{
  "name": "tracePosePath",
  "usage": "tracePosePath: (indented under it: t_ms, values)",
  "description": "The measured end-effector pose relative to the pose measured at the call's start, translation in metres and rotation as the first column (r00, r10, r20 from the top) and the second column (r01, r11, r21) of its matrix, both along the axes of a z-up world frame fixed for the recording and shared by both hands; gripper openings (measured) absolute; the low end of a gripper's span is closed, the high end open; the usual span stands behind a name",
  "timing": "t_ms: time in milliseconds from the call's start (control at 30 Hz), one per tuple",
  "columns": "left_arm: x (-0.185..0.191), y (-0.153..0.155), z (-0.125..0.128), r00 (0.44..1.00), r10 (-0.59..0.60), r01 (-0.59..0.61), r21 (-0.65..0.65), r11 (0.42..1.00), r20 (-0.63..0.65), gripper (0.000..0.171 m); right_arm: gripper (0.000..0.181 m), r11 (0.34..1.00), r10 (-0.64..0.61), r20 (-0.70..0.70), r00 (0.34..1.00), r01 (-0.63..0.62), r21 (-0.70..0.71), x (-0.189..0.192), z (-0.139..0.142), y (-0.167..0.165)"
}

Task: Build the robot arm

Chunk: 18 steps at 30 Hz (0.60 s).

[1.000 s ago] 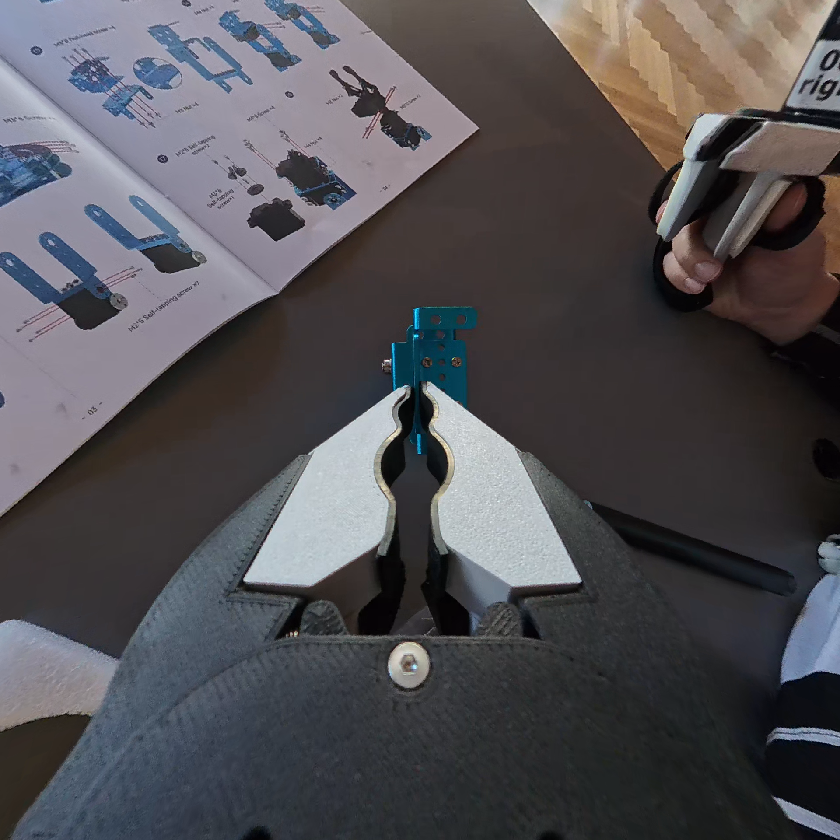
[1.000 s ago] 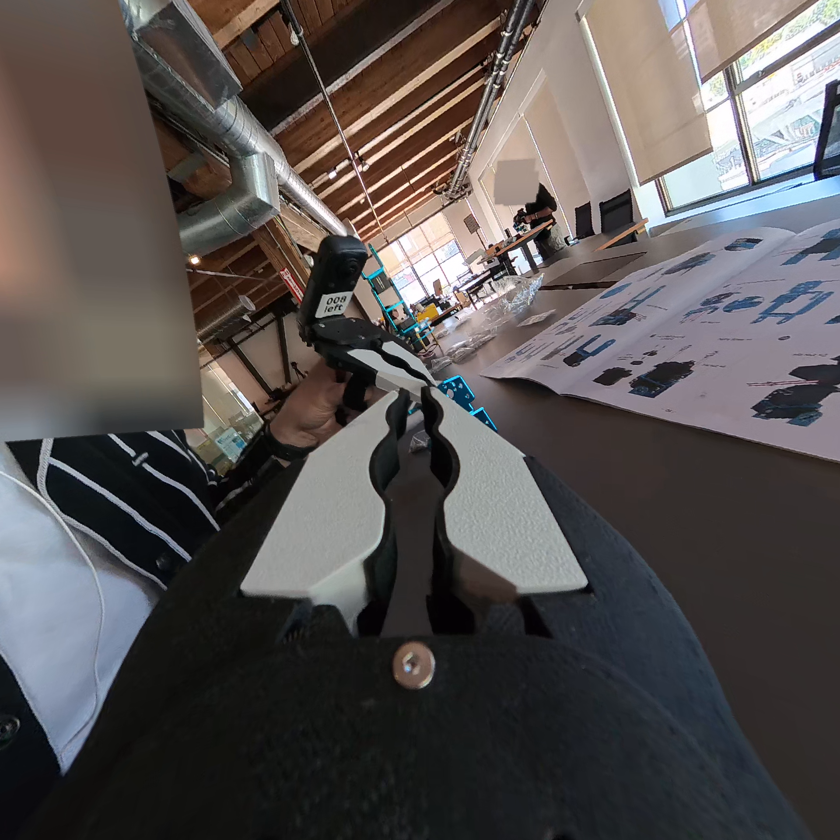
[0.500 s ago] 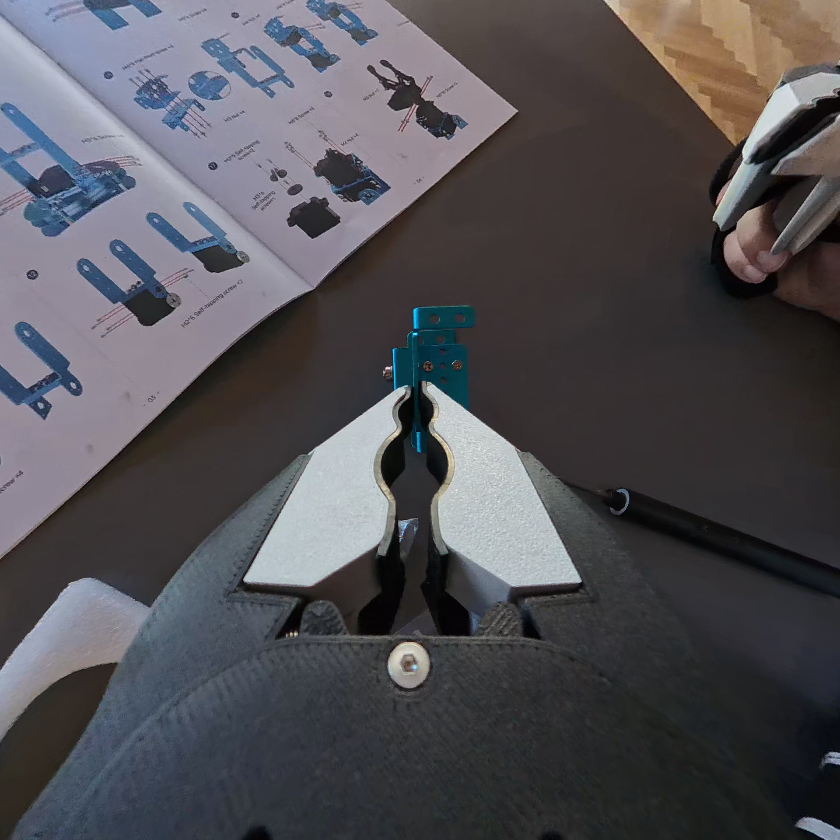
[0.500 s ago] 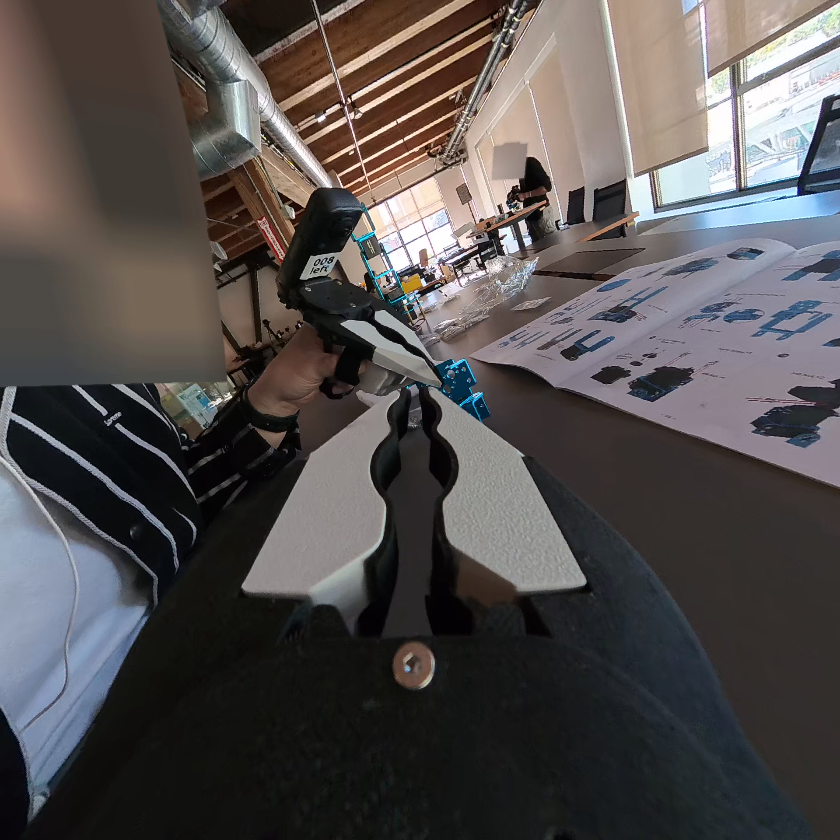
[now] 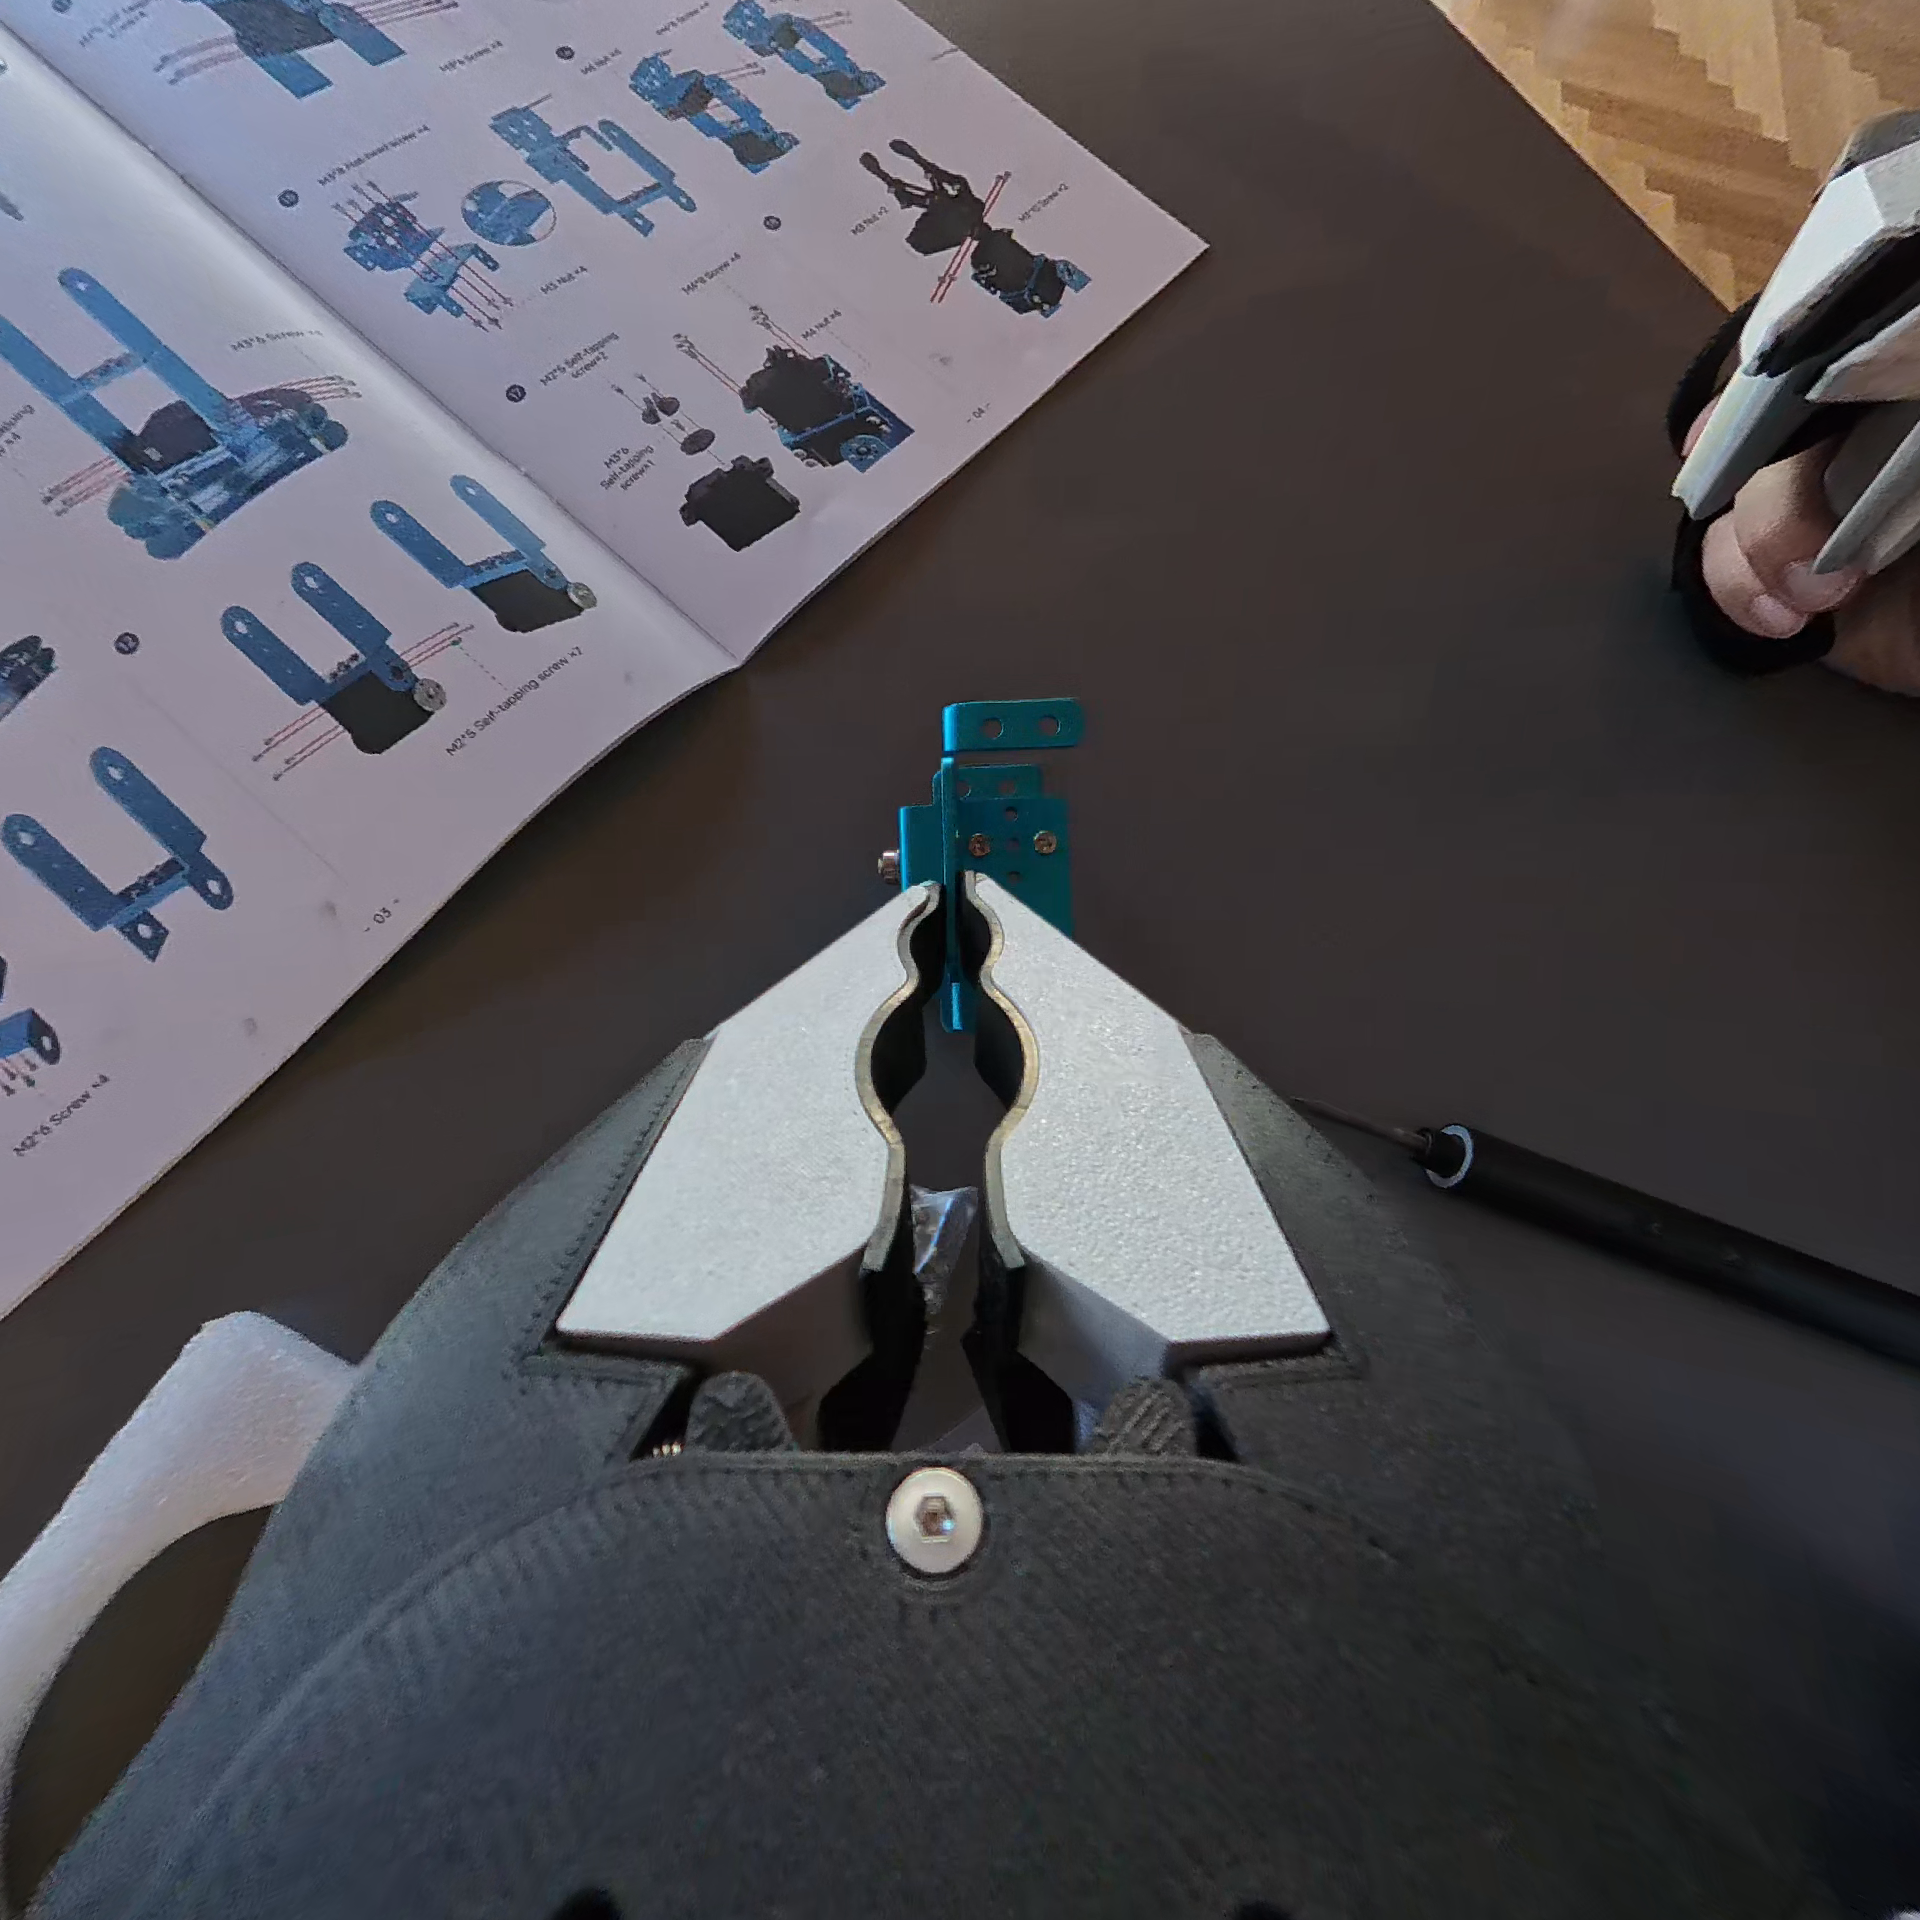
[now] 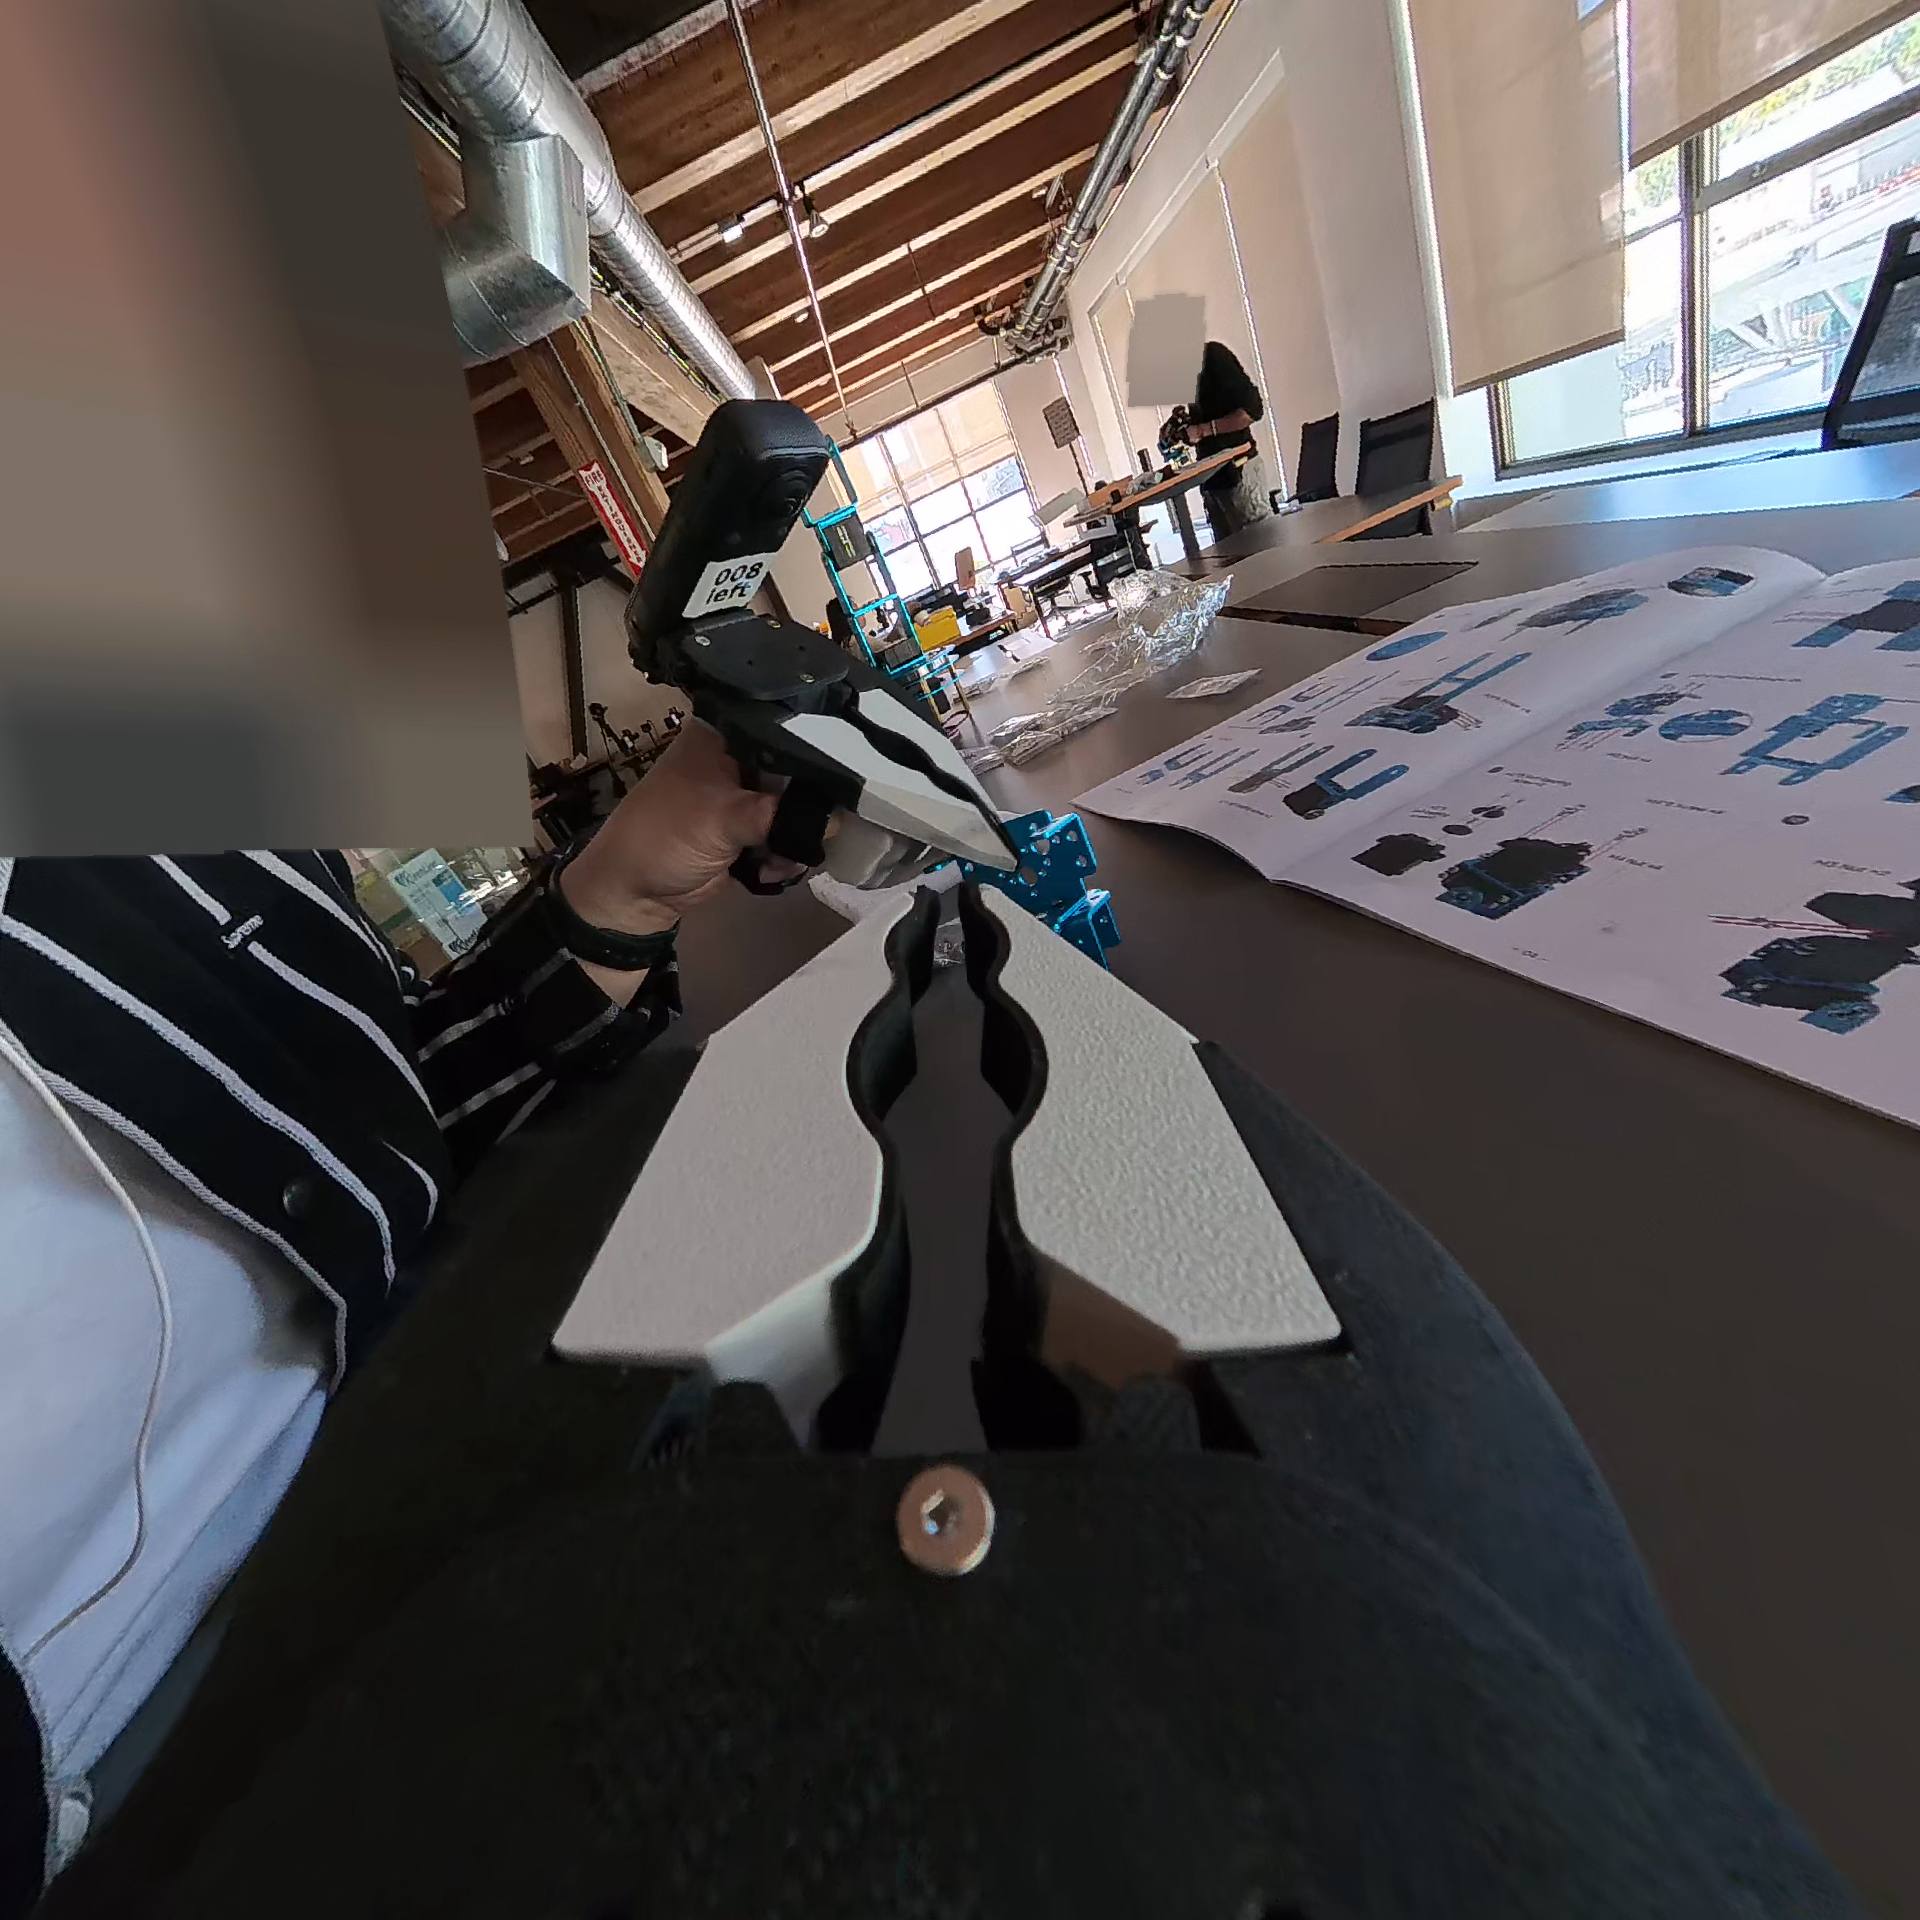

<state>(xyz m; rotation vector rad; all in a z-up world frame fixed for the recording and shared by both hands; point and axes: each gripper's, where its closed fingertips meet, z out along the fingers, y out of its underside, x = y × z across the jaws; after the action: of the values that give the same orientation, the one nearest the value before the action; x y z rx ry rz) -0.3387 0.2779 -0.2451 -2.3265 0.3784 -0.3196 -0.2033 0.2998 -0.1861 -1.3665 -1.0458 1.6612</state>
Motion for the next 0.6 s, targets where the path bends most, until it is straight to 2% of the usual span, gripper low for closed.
tracePosePath:
  t_ms: [367,600]
  values:
    - [-0.005,0.005,-0.003,0.984,-0.007,0.016,0.047,0.999,-0.178,0.0,0.004,1.0,0.003,0.002,1.0,-0.003,0.008,0.0,0.0,-0.001]
    - [-0.019,0.008,-0.003,0.988,0.039,-0.032,0.048,0.998,-0.147,0.0,0.004,1.0,0.009,0.006,1.0,-0.009,0.012,-0.001,-0.001,-0.002]
